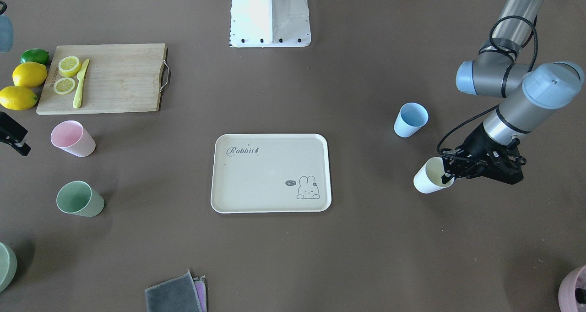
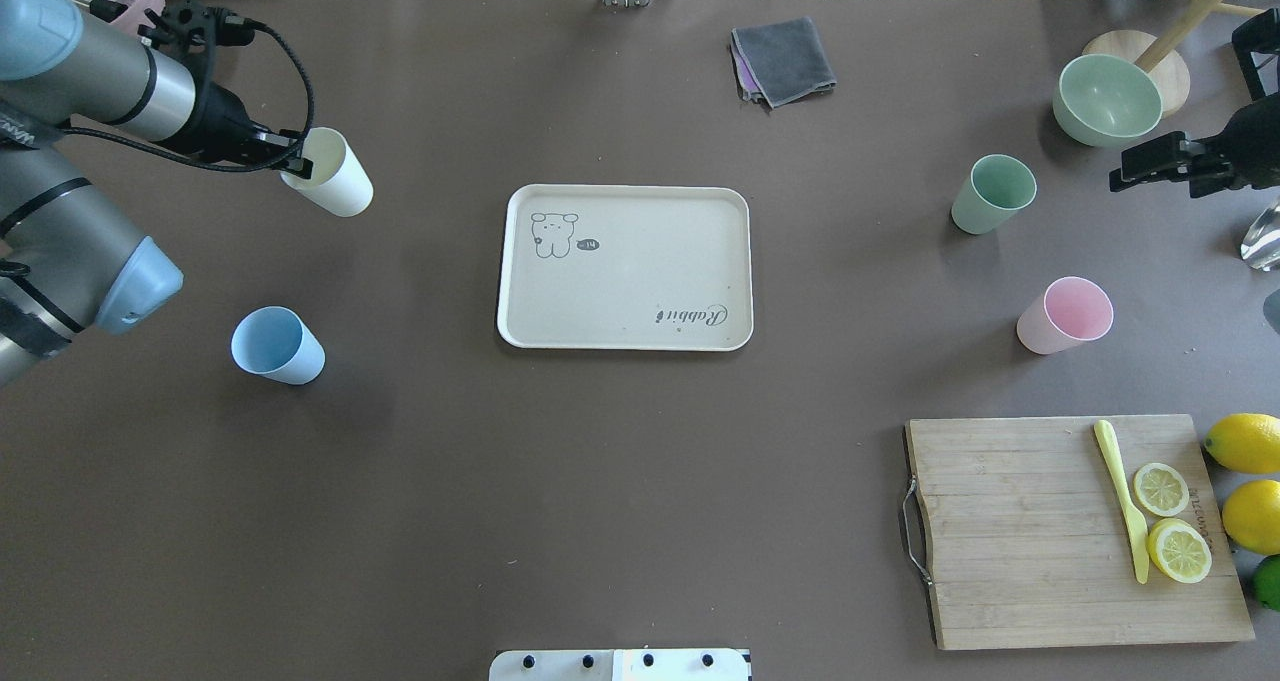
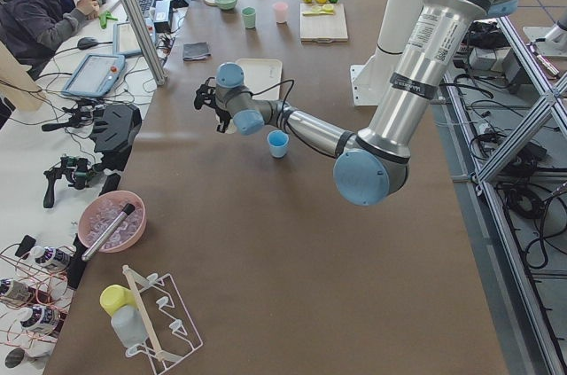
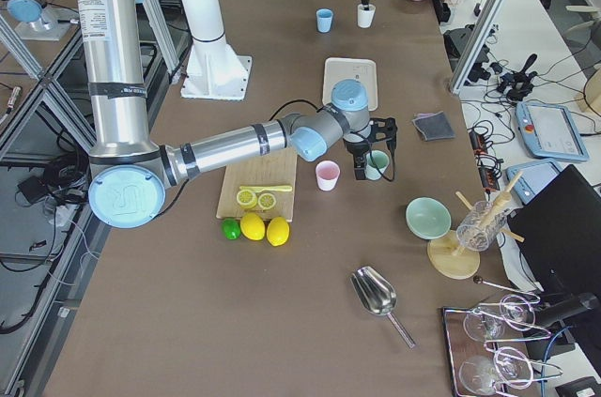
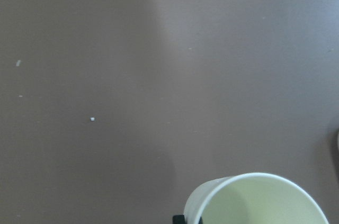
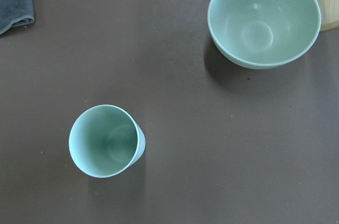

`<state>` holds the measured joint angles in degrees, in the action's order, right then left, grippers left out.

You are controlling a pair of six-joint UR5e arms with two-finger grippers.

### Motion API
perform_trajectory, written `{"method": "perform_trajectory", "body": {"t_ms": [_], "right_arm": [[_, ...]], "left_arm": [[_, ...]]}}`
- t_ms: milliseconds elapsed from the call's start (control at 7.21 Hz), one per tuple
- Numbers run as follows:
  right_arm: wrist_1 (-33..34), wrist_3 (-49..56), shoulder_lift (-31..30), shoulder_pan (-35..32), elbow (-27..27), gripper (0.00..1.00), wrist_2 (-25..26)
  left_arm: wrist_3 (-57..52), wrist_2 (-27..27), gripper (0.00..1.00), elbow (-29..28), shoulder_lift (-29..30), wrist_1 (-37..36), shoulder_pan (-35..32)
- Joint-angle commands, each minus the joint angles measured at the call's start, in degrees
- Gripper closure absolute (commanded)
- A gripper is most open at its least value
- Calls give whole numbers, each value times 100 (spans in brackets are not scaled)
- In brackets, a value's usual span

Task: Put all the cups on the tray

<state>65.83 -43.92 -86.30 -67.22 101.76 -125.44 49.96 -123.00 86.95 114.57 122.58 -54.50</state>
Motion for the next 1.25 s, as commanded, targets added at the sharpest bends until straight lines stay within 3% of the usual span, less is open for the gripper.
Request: {"method": "perform_trajectory", "body": {"t_ms": [0, 277, 971, 1110], "right_arm": [[9, -29, 0, 129, -7, 0, 220], [9, -46, 0, 156, 2, 0, 204], [0, -38, -79, 156, 45, 0, 169], [0, -29, -114, 174, 72, 0, 169]], "left_arm": [[958, 622, 100, 191, 843, -795, 805], [1111, 1267, 100, -342, 1347, -1027, 1283], [1138, 1586, 100, -995, 1858, -991, 1371], [1130, 1586, 68, -996, 1859, -991, 1381]]}}
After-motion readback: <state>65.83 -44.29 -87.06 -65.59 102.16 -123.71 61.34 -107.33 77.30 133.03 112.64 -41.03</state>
